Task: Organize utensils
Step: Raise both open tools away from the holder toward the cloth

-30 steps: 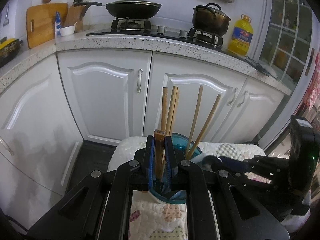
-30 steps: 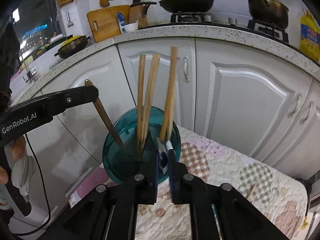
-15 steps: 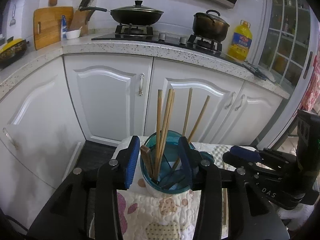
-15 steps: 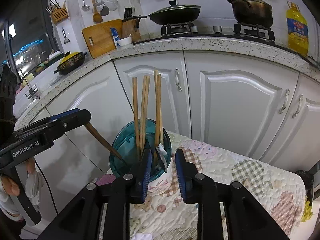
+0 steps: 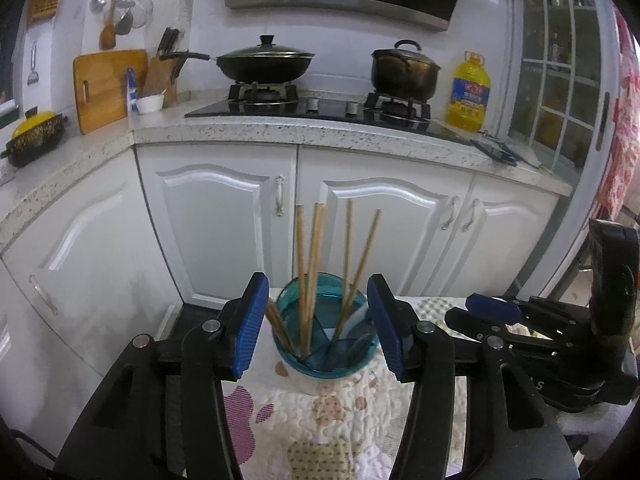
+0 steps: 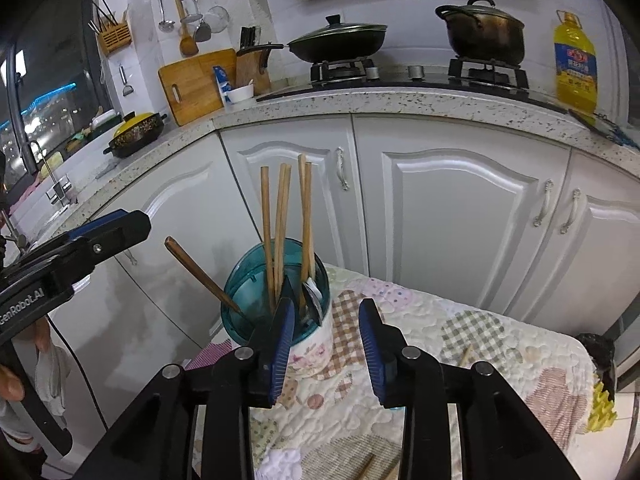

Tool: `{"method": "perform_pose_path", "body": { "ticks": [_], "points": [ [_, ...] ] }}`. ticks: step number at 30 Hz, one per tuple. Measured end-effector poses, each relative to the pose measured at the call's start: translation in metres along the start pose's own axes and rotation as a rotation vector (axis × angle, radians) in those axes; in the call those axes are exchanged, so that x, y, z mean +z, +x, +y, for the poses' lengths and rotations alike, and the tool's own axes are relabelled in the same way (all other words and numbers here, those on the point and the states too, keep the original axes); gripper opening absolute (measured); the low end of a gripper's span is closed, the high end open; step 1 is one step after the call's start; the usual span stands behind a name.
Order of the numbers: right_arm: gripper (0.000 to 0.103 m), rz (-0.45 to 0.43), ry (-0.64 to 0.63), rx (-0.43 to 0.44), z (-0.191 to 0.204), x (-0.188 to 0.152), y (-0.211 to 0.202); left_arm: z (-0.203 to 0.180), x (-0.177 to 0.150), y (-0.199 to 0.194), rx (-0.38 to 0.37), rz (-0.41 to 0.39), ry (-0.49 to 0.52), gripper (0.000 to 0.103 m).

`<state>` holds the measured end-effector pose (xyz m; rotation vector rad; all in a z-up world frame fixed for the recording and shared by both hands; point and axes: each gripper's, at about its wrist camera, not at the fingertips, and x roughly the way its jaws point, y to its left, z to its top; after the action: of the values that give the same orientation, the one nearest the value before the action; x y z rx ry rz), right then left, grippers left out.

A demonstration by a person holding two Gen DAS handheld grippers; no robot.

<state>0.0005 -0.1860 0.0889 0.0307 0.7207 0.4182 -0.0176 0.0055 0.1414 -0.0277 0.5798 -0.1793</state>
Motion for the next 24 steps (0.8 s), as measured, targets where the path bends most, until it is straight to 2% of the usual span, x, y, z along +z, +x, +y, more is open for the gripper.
{"method": "perform_pose_path", "body": {
  "ticks": [16, 20, 24],
  "points": [
    [0.038, -0.022, 0.040, -0.072, -0.024, -0.019, -0.038, -0.055, -0.022, -0.001, -0.076, 0.040, 0.046, 0.058],
    [0.040, -0.013, 0.061, -0.086, -0.035, -0.025, -0.039, -0.064, -0.031, 0.002, -0.102, 0.065, 0.051, 0.059],
    [0.041, 0.023, 0.087, -0.107, -0.049, -0.037, -0.035, -0.064, -0.043, 0.010, -0.164, 0.121, 0.028, 0.059]
  ]
}}
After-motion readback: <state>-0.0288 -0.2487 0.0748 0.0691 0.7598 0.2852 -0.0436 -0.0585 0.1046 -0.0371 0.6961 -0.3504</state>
